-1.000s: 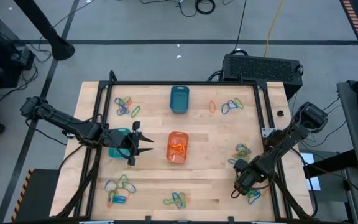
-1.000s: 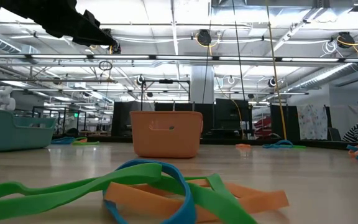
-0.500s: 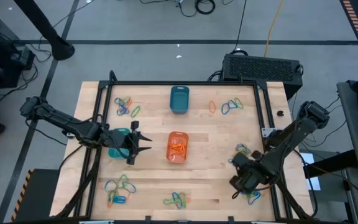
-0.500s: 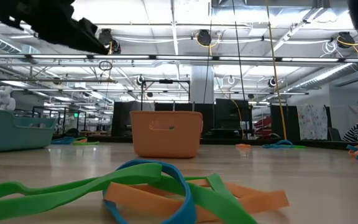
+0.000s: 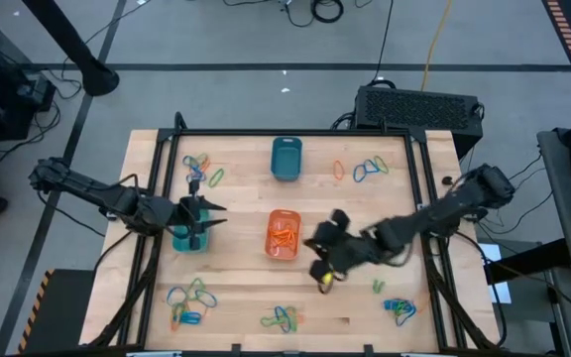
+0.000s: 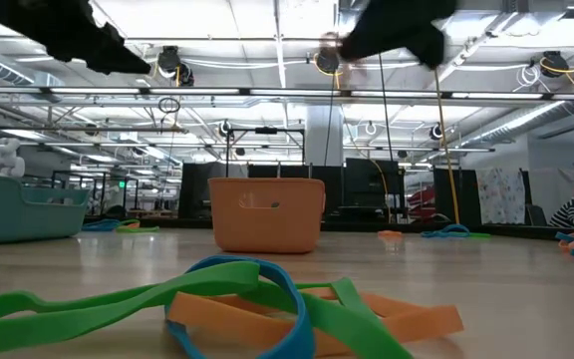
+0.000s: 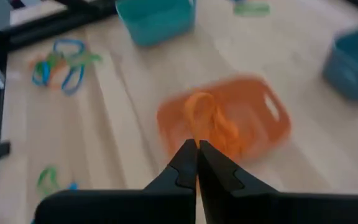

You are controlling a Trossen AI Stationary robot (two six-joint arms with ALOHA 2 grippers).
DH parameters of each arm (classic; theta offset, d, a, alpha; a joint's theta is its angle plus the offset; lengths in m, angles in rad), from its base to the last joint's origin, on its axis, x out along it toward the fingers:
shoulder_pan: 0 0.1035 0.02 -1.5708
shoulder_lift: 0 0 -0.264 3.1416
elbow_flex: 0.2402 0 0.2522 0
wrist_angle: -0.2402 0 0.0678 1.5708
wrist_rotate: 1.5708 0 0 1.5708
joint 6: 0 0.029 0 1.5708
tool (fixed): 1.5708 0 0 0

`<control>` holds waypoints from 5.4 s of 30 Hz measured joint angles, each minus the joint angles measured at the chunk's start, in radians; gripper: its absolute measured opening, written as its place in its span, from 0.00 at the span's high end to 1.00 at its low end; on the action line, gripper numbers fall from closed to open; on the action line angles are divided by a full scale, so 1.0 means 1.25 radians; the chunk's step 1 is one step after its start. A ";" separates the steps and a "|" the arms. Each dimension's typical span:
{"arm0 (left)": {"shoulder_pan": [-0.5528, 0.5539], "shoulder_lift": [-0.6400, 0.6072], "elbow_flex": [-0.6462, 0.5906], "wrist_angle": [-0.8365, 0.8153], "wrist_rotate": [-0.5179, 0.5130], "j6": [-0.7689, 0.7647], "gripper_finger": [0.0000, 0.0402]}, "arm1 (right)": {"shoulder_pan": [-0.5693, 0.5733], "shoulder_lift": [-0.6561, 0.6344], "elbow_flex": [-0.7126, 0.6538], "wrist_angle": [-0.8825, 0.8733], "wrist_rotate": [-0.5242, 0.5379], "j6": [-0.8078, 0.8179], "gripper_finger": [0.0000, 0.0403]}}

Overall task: Sort rubber bands into baskets
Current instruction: Put the orange rubber band into the orange bin

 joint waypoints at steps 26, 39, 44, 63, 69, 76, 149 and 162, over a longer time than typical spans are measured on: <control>0.025 -0.006 -0.056 0.142 0.032 0.071 0.64 | -0.188 0.221 0.092 0.077 -0.228 -0.095 0.79; 0.026 0.007 -0.055 0.174 0.094 0.065 0.64 | -0.220 0.113 0.169 -0.182 -0.212 -0.212 0.68; 0.026 0.046 -0.055 0.235 0.168 0.069 0.64 | -0.284 0.082 0.169 -0.294 -0.132 -0.195 0.71; 0.027 0.107 -0.055 0.266 0.174 0.086 0.64 | -0.609 0.090 0.064 -0.327 -0.258 -0.185 0.72; 0.027 0.107 -0.055 0.265 0.174 0.080 0.64 | -0.670 0.090 -0.018 -0.227 -0.290 -0.173 0.72; 0.027 0.107 -0.055 0.265 0.174 0.084 0.64 | -0.690 0.092 -0.098 -0.169 -0.288 -0.170 0.72; 0.027 0.107 -0.055 0.271 0.171 0.086 0.64 | -0.218 0.217 0.073 0.059 -0.280 -0.018 0.97; 0.027 0.107 -0.055 0.270 0.173 0.087 0.64 | -0.244 0.229 0.075 0.049 -0.397 0.009 0.73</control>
